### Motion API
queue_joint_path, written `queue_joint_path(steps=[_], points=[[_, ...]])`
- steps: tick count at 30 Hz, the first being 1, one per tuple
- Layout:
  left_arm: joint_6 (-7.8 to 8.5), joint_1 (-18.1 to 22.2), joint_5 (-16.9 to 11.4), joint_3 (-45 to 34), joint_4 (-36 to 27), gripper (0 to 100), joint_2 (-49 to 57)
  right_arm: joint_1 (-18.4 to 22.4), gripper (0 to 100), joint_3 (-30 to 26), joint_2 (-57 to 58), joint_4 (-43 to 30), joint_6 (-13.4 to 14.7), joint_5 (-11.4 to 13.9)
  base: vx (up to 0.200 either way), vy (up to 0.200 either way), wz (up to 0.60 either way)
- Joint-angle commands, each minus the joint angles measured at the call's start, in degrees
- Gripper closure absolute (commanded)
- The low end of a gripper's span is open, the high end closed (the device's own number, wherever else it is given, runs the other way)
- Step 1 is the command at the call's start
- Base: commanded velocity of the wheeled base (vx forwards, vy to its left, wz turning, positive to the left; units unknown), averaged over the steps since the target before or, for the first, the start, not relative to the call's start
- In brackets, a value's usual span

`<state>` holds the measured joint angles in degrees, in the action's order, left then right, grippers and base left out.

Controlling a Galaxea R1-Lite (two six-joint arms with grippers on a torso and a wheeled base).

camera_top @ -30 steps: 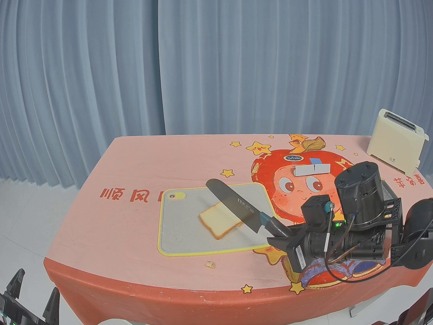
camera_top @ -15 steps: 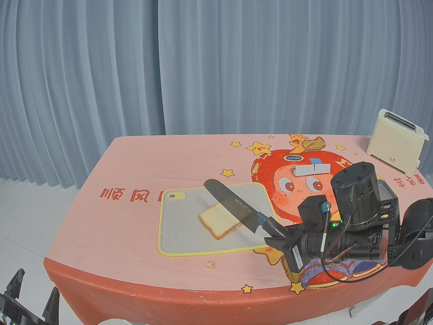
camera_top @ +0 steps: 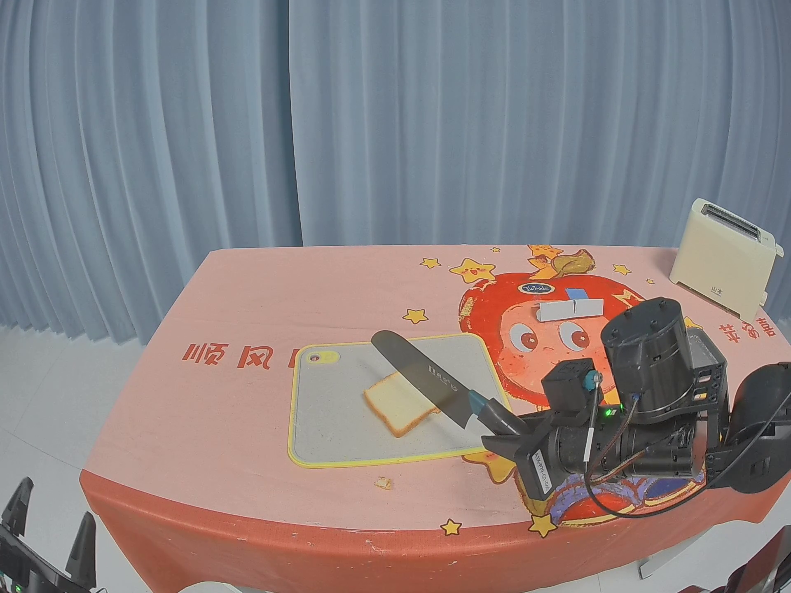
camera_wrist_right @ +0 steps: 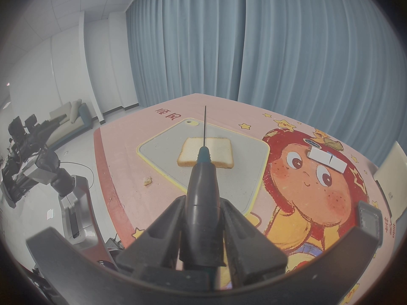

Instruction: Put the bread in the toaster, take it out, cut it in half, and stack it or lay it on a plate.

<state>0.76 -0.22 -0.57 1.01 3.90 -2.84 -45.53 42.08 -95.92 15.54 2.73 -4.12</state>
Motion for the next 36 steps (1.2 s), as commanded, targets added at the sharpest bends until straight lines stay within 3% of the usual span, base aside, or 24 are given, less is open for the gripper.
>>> queue_joint_path(steps=[1,7,11,13,25,26,33,36], points=[[0.04,0.0,-0.1,-1.0,8.7,0,-0.1,-0.2,100,-0.2,0.0,0.0,0.1,0.0,0.000,0.000,0.00],[-0.76,0.0,-2.2,-0.6,7.9,0,-0.1,-0.1,100,0.0,0.0,0.0,0.0,0.0,0.000,0.000,0.00],[-3.04,0.0,-14.2,3.2,7.2,0,1.0,-0.2,100,-0.2,0.0,0.0,0.0,0.0,0.000,0.000,0.00],[-4.27,-0.1,-16.5,4.3,7.2,0,-0.7,-0.1,100,-0.2,0.0,0.0,0.0,0.0,0.000,0.000,0.00],[-4.54,-2.0,-18.6,13.0,8.4,0,-21.9,-0.2,100,-0.3,0.2,0.0,-0.1,0.0,0.000,0.000,0.00],[-4.62,-2.7,-20.3,13.4,10.1,0,-25.5,-0.3,100,-0.2,0.1,0.0,-0.1,0.0,0.000,0.000,0.00],[-4.27,-2.8,-25.1,13.5,20.7,0,-37.6,-0.3,100,-0.2,0.2,0.0,-0.1,0.0,0.000,0.000,0.00],[-4.36,-3.1,-31.1,13.5,27.3,0,-43.3,-0.3,100,-0.1,0.1,0.0,-0.1,0.0,0.000,0.000,0.00]])
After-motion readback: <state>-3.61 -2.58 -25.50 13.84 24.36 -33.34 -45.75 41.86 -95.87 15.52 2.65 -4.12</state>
